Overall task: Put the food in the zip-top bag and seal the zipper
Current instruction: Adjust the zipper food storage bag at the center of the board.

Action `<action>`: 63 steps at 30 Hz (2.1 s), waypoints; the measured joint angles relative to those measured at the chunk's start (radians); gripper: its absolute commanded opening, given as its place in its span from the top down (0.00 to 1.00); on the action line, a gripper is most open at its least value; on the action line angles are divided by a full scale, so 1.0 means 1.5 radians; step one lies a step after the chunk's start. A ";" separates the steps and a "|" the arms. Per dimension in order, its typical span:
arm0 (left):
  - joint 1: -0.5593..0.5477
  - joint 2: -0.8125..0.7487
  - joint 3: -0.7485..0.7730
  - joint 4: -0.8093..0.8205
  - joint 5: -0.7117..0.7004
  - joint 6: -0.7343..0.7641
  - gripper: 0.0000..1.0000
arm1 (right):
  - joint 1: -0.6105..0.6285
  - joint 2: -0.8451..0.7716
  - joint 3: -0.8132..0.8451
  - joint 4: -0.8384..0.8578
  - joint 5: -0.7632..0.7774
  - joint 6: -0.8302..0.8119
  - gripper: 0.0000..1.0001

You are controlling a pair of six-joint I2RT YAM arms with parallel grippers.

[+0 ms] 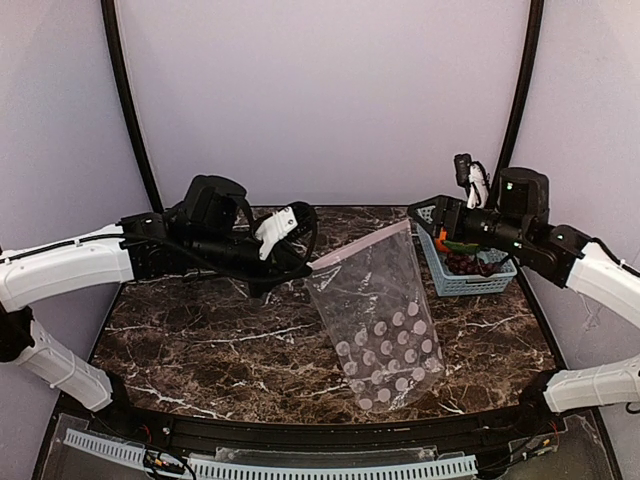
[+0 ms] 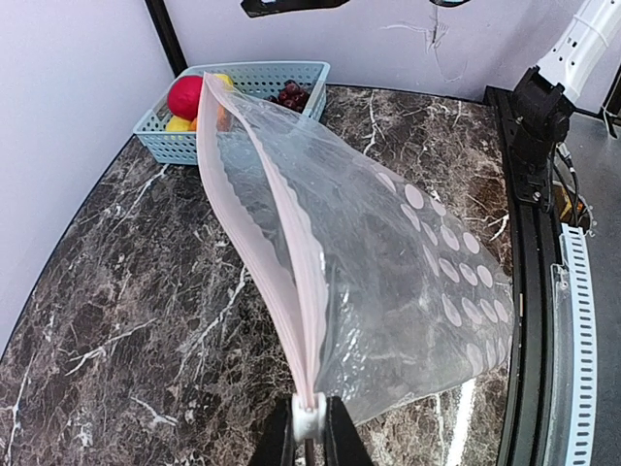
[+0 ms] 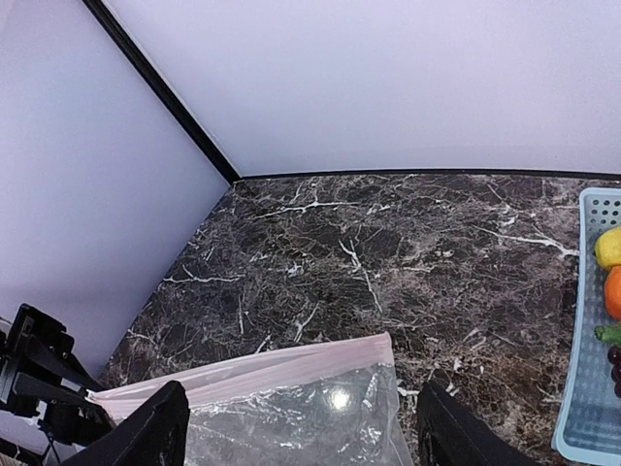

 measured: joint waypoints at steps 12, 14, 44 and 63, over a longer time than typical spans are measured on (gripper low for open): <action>-0.002 -0.014 -0.023 0.035 -0.017 -0.012 0.99 | 0.147 0.100 0.107 -0.095 0.109 0.162 0.23; -0.004 -0.014 -0.028 0.037 -0.021 -0.012 0.99 | 0.169 0.131 0.134 -0.115 0.138 0.180 0.22; -0.044 -0.012 -0.037 0.036 -0.095 0.013 0.99 | 0.211 0.294 0.286 -0.261 0.264 0.194 0.46; -0.054 -0.006 -0.037 0.035 -0.128 0.023 0.99 | 0.212 0.331 0.295 -0.255 0.204 0.201 0.55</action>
